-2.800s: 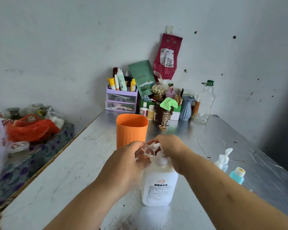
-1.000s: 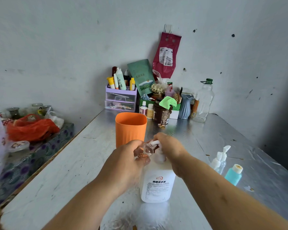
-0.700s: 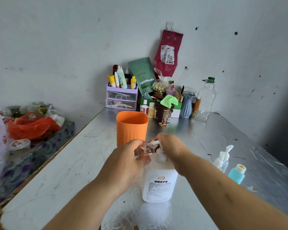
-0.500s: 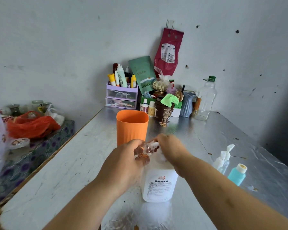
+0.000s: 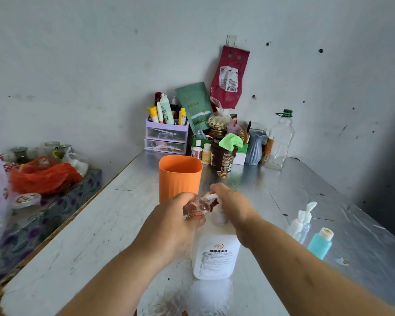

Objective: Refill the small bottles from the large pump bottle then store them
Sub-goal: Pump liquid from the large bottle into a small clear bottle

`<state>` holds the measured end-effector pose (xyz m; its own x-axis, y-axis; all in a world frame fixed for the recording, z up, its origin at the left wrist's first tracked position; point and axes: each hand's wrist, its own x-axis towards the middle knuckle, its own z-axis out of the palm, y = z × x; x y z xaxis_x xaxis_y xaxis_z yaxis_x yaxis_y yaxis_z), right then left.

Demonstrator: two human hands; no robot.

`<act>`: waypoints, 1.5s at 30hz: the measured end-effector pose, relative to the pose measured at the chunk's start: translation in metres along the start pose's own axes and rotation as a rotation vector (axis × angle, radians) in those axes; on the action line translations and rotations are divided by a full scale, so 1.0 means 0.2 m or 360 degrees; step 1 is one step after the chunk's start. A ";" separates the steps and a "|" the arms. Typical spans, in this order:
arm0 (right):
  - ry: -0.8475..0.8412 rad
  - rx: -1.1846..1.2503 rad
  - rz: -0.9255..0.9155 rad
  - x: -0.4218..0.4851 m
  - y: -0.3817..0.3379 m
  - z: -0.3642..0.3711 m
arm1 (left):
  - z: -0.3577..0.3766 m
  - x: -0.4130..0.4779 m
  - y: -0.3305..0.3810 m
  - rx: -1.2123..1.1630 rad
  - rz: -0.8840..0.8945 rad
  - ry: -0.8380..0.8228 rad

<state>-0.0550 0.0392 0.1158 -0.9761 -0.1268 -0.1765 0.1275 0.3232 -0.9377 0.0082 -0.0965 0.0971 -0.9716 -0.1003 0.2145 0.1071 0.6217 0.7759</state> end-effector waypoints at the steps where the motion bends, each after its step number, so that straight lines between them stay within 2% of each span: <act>1: 0.0005 -0.0012 -0.0002 0.00 0.00 0.00 | 0.00 0.00 0.00 -0.0002 0.0000 0.0000; 14: 0.0061 -0.0329 -0.0261 0.08 0.02 0.01 | 0.02 0.02 -0.05 0.0036 0.0015 -0.0014; 24: -0.0006 0.0025 -0.0013 0.05 0.02 0.01 | 0.00 0.01 -0.01 0.0014 0.0014 0.0008; 36: 0.0006 -0.0039 -0.0026 0.07 0.01 0.00 | 0.01 0.01 -0.02 -0.0028 0.0027 -0.0006; 43: 0.0056 -0.0306 -0.0219 0.10 0.04 0.01 | 0.02 0.02 -0.07 -0.0023 0.0024 -0.0033; 45: 0.0051 -0.0278 -0.0240 0.09 0.05 0.02 | 0.02 0.02 -0.07 -0.0016 0.0014 -0.0037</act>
<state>-0.0709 0.0371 0.1026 -0.9872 -0.1570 -0.0264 -0.0496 0.4608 -0.8861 0.0016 -0.1017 0.0844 -0.9752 -0.0771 0.2075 0.1174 0.6147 0.7800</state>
